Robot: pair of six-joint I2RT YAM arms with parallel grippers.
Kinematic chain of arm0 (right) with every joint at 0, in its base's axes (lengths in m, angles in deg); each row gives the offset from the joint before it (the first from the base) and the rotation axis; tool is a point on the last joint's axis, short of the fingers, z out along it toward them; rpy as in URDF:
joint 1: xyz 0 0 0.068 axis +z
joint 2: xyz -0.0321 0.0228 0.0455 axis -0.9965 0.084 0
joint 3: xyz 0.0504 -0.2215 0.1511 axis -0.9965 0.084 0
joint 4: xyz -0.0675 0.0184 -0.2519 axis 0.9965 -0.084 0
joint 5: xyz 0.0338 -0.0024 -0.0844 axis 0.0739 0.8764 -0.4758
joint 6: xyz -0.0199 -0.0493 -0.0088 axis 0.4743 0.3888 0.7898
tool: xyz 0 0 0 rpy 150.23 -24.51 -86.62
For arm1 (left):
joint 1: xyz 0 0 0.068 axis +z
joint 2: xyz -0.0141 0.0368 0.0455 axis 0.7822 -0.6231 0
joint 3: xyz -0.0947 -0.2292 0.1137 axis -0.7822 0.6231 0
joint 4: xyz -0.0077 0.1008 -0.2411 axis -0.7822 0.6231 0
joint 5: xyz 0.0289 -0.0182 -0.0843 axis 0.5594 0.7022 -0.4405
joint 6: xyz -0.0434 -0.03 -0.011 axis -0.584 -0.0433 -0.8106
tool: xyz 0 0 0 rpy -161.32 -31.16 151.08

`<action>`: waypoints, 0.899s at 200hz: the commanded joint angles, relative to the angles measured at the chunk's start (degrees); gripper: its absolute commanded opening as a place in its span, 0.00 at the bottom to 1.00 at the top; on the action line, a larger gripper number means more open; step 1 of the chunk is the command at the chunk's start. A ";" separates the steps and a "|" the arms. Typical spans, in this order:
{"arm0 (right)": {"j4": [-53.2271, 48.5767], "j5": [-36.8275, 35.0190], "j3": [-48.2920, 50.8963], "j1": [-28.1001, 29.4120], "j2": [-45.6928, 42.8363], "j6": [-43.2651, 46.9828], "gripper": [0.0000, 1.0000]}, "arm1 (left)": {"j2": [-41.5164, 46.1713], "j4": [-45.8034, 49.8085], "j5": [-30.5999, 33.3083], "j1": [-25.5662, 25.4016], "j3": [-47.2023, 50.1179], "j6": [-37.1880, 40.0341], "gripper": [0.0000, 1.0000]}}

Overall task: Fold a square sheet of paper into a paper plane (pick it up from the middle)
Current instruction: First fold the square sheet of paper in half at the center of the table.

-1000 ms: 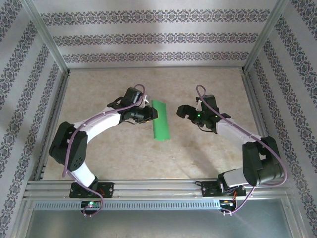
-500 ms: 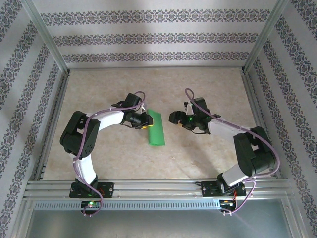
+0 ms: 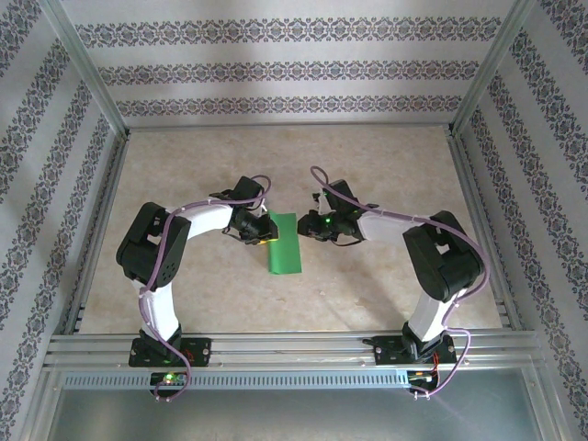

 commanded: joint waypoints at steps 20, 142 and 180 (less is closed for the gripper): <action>-4.53 -1.04 -4.46 2.39 4.68 0.64 0.20 | -1.25 3.11 3.00 0.63 -1.52 1.86 0.22; -8.57 -4.18 -6.77 4.03 10.84 -1.27 0.20 | 5.92 5.71 6.27 -0.29 -0.55 -2.08 0.53; -7.82 -3.48 -6.89 4.08 10.66 -1.78 0.21 | 3.85 11.78 11.91 -2.97 -3.96 0.14 0.67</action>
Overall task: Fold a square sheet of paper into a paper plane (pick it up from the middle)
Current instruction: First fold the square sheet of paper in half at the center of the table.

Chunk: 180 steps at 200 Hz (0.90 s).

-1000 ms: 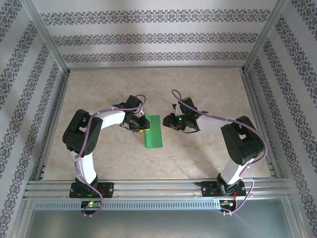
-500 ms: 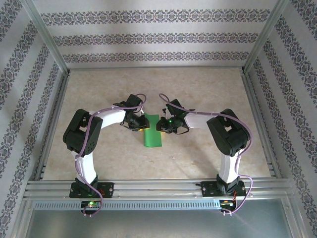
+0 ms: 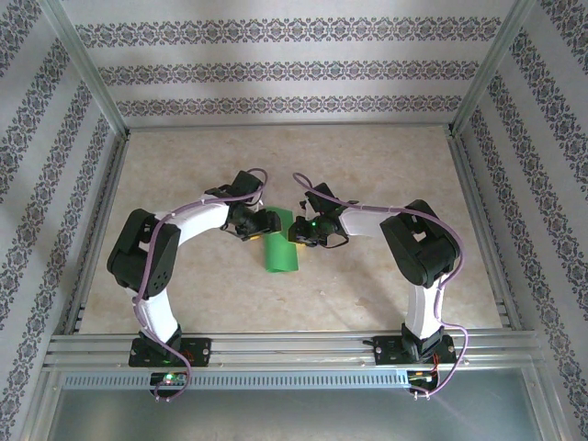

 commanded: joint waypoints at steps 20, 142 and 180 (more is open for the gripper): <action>-1.63 -0.90 -0.07 0.56 1.72 -1.28 0.22 | -1.88 6.86 4.93 -2.21 -2.50 1.21 0.68; 4.14 0.14 5.26 -5.41 -10.76 -1.94 0.38 | -5.29 8.80 11.64 -2.67 -2.16 1.07 0.38; 3.95 -1.33 6.42 -6.16 -11.60 -1.66 0.39 | -6.08 8.68 10.07 -2.65 -2.29 4.20 0.34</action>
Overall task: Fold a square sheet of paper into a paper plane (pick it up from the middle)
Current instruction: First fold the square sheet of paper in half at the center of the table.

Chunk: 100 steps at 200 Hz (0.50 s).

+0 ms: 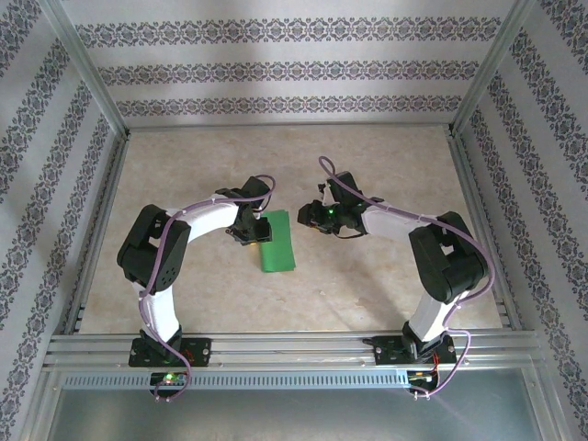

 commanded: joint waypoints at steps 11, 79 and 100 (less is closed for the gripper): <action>-0.03 -1.73 1.56 -0.37 -0.33 0.54 0.39 | -2.53 1.64 -0.15 -0.42 -0.10 4.25 0.34; 0.10 -1.07 0.60 -0.31 1.46 0.29 0.39 | -3.44 3.09 -0.40 -0.20 -0.66 9.25 0.36; 0.08 -0.86 0.43 -0.29 1.81 0.21 0.39 | -3.70 3.17 -0.22 -0.22 -0.93 9.50 0.36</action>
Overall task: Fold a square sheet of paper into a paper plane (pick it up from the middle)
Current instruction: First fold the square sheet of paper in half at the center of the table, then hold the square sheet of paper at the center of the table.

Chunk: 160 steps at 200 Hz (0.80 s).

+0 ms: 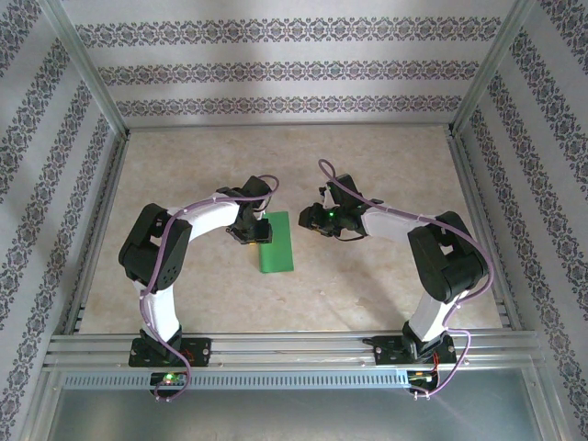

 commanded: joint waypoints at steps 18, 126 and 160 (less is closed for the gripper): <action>0.17 -0.18 -0.65 -0.12 1.41 0.23 0.39 | -3.04 1.73 -0.08 -0.26 -0.08 2.66 0.36; 0.25 2.19 -3.59 3.72 4.83 -0.24 0.32 | -4.80 3.25 -0.16 -0.20 -1.55 3.73 0.36; 1.29 3.13 -4.39 5.80 7.10 -1.77 0.29 | -4.80 3.16 -0.17 -0.17 -1.52 3.81 0.36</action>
